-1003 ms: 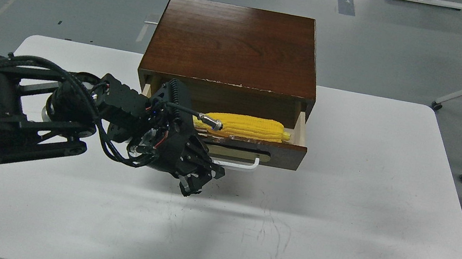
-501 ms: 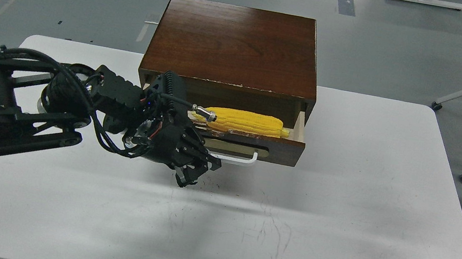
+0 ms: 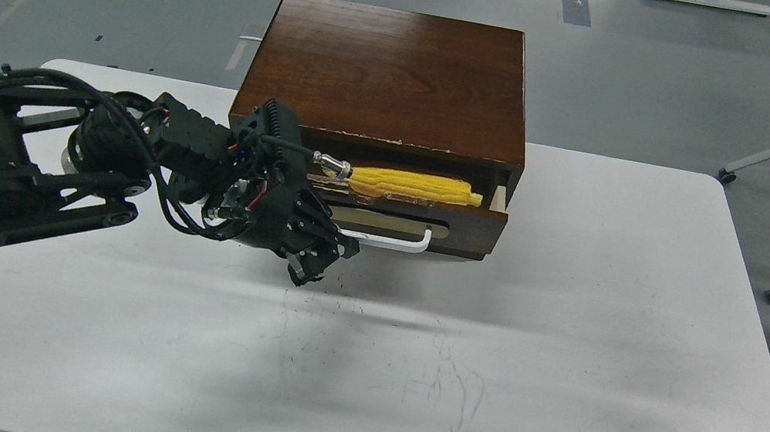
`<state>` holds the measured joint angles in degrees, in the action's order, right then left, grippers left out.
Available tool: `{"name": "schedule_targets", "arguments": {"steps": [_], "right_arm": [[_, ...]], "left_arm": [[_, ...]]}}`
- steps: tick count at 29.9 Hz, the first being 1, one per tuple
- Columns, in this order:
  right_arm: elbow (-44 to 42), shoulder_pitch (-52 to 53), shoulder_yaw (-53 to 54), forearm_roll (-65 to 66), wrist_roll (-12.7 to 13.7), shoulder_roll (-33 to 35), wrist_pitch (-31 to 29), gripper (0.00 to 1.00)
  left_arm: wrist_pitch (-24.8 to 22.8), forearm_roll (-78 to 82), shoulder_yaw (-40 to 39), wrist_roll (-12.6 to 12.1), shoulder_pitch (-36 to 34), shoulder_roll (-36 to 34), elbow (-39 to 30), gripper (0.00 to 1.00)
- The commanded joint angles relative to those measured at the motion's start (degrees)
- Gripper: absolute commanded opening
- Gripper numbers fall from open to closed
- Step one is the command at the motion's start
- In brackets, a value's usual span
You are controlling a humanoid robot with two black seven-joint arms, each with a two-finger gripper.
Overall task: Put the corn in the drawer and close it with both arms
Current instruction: 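Push the drawer front with the left gripper into the box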
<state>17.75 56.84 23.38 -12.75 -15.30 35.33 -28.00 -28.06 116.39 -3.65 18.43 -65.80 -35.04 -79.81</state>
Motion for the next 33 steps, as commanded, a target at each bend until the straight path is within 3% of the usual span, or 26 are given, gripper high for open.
{"name": "schedule_targets", "arguments": {"steps": [1,13,24,33], "right_arm": [[0.0,-0.1,0.2,0.0,0.0,0.0,0.0,1.00],[0.0,-0.2,0.2,0.0,0.0,0.1,0.0,1.00],[0.0,-0.2,0.3,0.0,0.0,0.1,0.0,1.00],[0.0,-0.2,0.3,0.0,0.0,0.1,0.0,1.00]], "left_arm": [[0.1,-0.3,0.0,0.1,0.0,0.1,0.9,0.00],[0.1,-0.6,-0.1,0.2,-0.1,0.2,2.9,0.00],[0.1,-0.7,-0.3,0.2,-0.6,-2.0,-1.3,0.00],[0.1,-1.0,-0.6,0.0,-1.1,-1.4,0.2,0.00]]}}
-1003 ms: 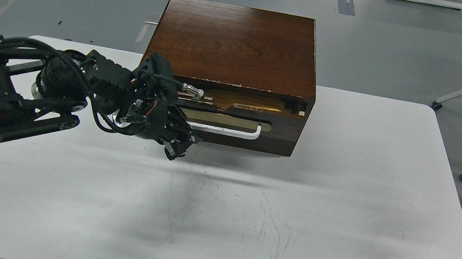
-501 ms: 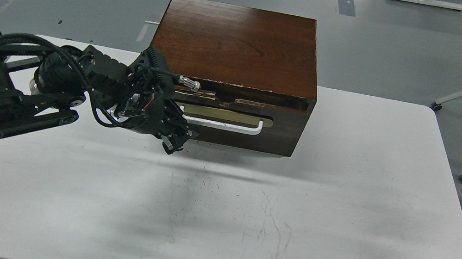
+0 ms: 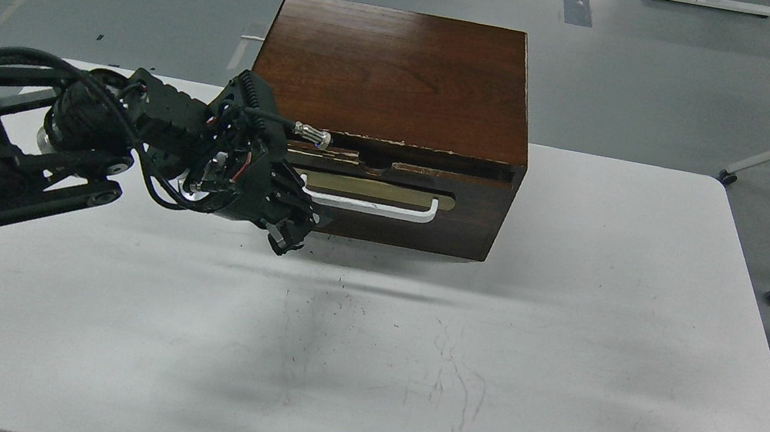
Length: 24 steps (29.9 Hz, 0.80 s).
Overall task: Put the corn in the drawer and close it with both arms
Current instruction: 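Push the drawer front with the left gripper into the box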
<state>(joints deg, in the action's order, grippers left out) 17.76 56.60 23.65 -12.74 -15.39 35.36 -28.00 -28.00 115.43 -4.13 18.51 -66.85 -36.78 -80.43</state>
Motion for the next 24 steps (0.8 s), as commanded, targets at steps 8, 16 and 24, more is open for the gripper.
{"name": "schedule_targets", "arguments": {"steps": [8,16,24], "right_arm": [[0.0,0.0,0.0,0.0,0.1,0.0,0.0,1.00],[0.0,-0.6,0.0,0.0,0.0,0.1,0.0,1.00],[0.0,-0.8,0.0,0.0,0.0,0.1,0.0,1.00]], "left_arm": [[0.0,0.0,0.0,-0.3,-0.1,1.0,4.0,0.00],[0.0,-0.2,-0.1,-0.6,-0.1,2.3,6.8,0.00],[0.0,-1.0,-0.1,-0.5,-0.4,3.7,9.3,0.00]]}}
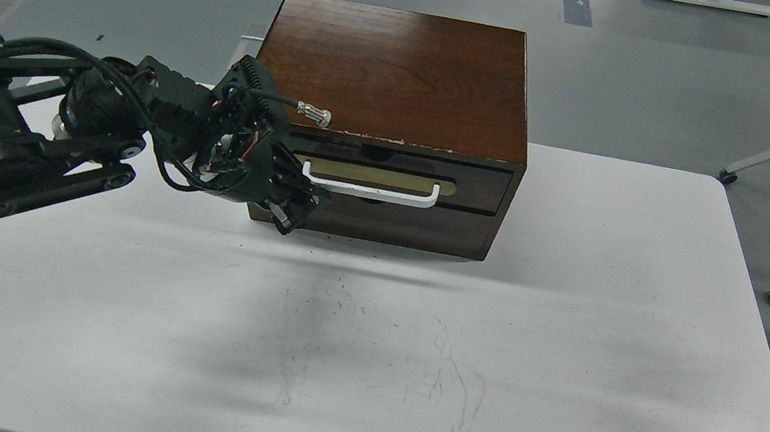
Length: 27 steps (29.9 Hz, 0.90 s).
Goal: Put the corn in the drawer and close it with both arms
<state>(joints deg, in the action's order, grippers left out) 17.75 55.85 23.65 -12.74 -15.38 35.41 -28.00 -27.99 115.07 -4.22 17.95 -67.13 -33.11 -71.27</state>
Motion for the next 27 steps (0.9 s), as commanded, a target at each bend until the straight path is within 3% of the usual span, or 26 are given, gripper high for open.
{"name": "schedule_targets", "arguments": {"steps": [1,10,15,17,19,20,21,22,24,27], "right_arm": [[0.0,0.0,0.0,0.0,0.0,-0.1,0.0,1.00],[0.0,0.0,0.0,0.0,0.0,-0.1,0.0,1.00],[0.1,0.0,0.9,0.0,0.0,0.4,0.0,1.00],[0.1,0.0,1.7,0.0,0.0,0.6,0.0,1.00],[0.1,0.0,2.5,0.0,-0.1,0.6,0.0,1.00],[0.1,0.0,3.1,0.0,-0.1,0.6,0.0,1.00],[0.3,0.0,3.9,-0.1,-0.3,0.6,0.0,1.00],[0.4,-0.1,4.3,-0.1,-0.4,0.6,0.0,1.00],[0.3,-0.7,4.6,-0.1,-0.6,0.5,0.0,1.00],[0.0,-0.9,4.4,0.1,-0.2,-0.3,0.0,1.00]], "left_arm": [[0.0,-1.1,0.0,0.2,-0.1,0.0,-0.4,0.00],[0.0,-12.9,-0.4,2.2,-2.0,-2.6,-5.7,0.00],[0.0,-32.1,-7.1,8.0,-2.0,-6.4,-7.0,0.00],[0.0,-38.7,-9.1,9.1,-1.8,-7.5,-6.6,0.00],[0.0,-50.5,-11.5,10.0,-1.4,-9.4,-6.1,0.17],[0.0,-59.4,-12.4,10.0,-1.3,-11.0,-5.1,0.41],[0.0,-68.7,-12.5,9.6,-1.1,-12.3,-3.1,0.72],[0.0,-73.5,-12.5,9.6,-1.1,-13.0,-2.0,0.83],[0.0,-86.4,-12.4,9.3,-1.0,-14.5,0.5,0.95],[0.0,-100.0,-12.4,9.2,0.1,-16.5,3.5,0.98]]}}
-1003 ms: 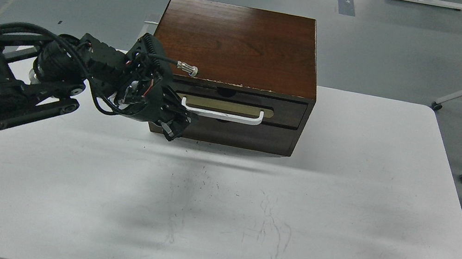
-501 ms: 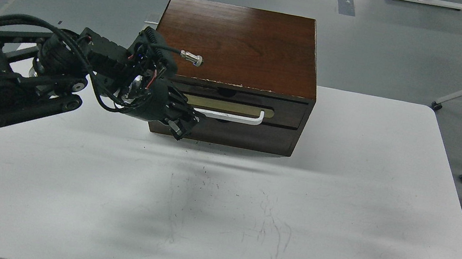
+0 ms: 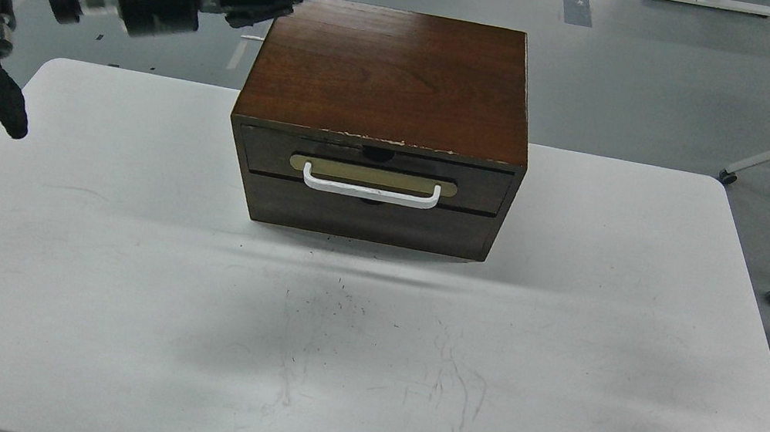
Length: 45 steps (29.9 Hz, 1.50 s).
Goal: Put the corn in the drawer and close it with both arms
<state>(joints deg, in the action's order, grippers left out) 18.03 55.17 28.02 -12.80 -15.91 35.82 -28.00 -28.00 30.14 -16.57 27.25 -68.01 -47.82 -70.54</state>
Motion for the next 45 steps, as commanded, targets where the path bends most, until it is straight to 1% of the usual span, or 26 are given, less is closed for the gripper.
{"name": "schedule_targets", "arguments": {"steps": [1,4,6,8,10,11,14,16,18,20,22,23,25,26,28,31,36,39,45], "right_arm": [[-0.2,-0.2,0.0,0.1,0.4,-0.7,0.0,1.00],[-0.2,-0.2,0.3,0.1,0.4,-1.3,0.0,1.00],[-0.2,-0.2,0.5,0.0,0.5,-1.5,0.0,0.97],[-0.2,-0.3,3.3,-0.4,0.6,-1.9,0.0,0.96],[-0.3,-0.4,5.3,-1.2,0.7,-2.5,0.0,0.96],[-0.3,-0.6,6.6,-2.3,0.8,-3.1,0.0,0.97],[-0.3,-0.9,7.0,-4.6,1.1,-4.3,0.0,0.97],[-0.3,-0.9,7.0,-4.7,1.2,-4.6,0.0,0.98],[-0.3,-0.9,7.5,-4.8,1.2,-5.1,0.0,1.00],[-0.3,-1.3,7.7,-5.4,1.2,-5.6,0.0,1.00],[-0.2,-3.1,7.7,-7.8,1.1,-5.7,0.0,1.00],[-0.2,-3.1,7.7,-7.8,1.1,-5.7,0.0,1.00],[0.4,-4.9,7.8,-10.5,0.6,-5.7,0.0,1.00],[0.4,-5.5,7.8,-11.3,0.5,-5.7,0.0,1.00],[0.4,-8.1,7.6,-13.0,0.4,-6.0,0.0,1.00],[-0.2,-9.3,7.7,-13.0,0.4,-7.6,0.0,1.00],[-1.0,-9.7,7.8,-13.0,0.4,-9.5,0.0,1.00],[-1.2,-9.4,7.9,-13.0,0.4,-12.1,0.0,1.00],[-0.8,-8.7,7.8,-12.9,0.4,-13.0,0.0,1.00]], "left_arm": [[0.0,-17.0,-0.1,0.0,1.6,-2.2,3.6,0.98],[0.0,-24.3,-0.2,0.1,4.6,-2.5,7.2,0.98],[0.0,-31.3,-0.3,0.3,6.7,-2.5,11.1,0.98],[0.0,-40.6,-0.4,0.2,8.9,-2.2,16.5,0.98],[0.0,-44.7,-0.4,0.1,9.6,-1.8,19.5,0.98],[0.0,-47.5,-0.3,0.0,10.8,-1.2,23.0,0.98],[0.0,-51.2,-1.3,0.0,13.3,2.7,28.9,0.98],[0.0,-52.4,-2.8,0.0,14.6,3.5,29.8,0.98],[0.0,-53.8,-6.4,0.0,17.6,4.2,29.9,0.98],[0.0,-54.0,-10.6,-0.1,20.7,5.1,30.3,0.98],[0.0,-54.0,-14.3,-1.3,23.6,6.2,32.1,0.98],[0.0,-54.0,-14.4,-1.3,23.6,6.3,32.1,0.98],[0.0,-54.0,-15.2,-3.2,25.7,7.2,33.3,0.98],[0.0,-54.0,-15.2,-3.3,26.3,7.5,33.5,0.98],[0.0,-53.7,-15.2,-3.4,28.0,8.0,34.3,0.98],[0.0,-53.3,-15.0,-3.5,29.3,8.0,34.9,0.98],[0.0,-52.9,-14.7,-3.9,31.4,8.4,35.6,0.98],[0.0,-53.0,-14.7,-3.8,32.1,8.5,35.6,0.98],[0.0,-53.4,-15.1,-3.6,32.8,7.9,35.6,0.98]]}}
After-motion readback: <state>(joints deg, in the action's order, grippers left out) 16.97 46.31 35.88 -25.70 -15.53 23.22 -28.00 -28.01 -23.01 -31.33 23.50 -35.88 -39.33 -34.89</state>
